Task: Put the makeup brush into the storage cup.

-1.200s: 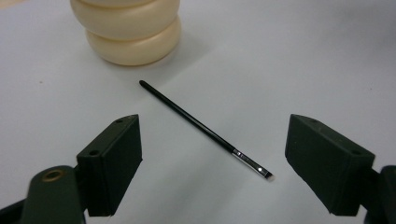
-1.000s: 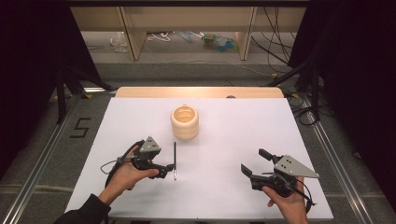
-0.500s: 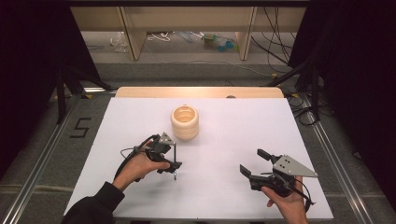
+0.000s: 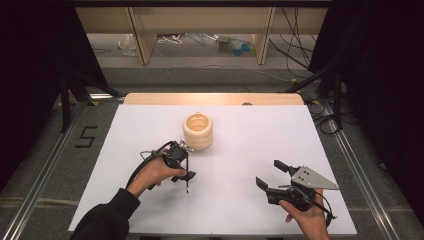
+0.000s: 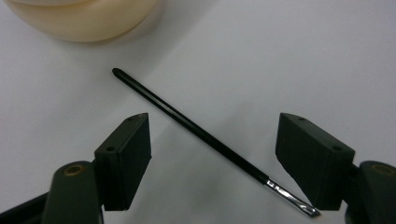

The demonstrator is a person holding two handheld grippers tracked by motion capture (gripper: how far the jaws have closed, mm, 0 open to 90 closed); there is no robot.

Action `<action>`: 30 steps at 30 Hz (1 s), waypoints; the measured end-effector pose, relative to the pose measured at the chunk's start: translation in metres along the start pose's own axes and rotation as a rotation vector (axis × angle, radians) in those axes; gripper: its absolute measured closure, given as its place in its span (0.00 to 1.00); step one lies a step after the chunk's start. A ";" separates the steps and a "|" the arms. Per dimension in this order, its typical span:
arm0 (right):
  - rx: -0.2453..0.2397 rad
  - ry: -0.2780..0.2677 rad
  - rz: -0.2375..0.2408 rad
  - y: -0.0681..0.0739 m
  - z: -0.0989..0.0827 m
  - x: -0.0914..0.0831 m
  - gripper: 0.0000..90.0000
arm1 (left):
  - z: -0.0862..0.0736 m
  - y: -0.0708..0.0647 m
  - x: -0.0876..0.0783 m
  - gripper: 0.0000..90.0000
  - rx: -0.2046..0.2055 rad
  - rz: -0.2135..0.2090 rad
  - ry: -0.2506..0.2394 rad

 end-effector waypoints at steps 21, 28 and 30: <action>-0.013 0.012 0.008 0.002 -0.001 0.001 0.20 | -0.007 0.000 0.007 0.59 -0.032 -0.048 0.084; -0.009 0.014 0.013 0.002 -0.002 0.002 0.20 | -0.004 0.000 0.008 0.63 0.009 -0.045 0.127; 0.000 0.018 0.021 0.003 -0.002 0.001 0.20 | -0.004 0.001 0.008 0.66 0.006 -0.046 0.125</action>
Point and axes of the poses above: each handheld gripper's, and its own axes: x roughly forward along the jaws, z roughly out of its top, y roughly to its left, the point moved 10 cm from there along x, roughly forward along the jaws, and after that the axes turned 14 degrees about x, right-handed, at the moved point
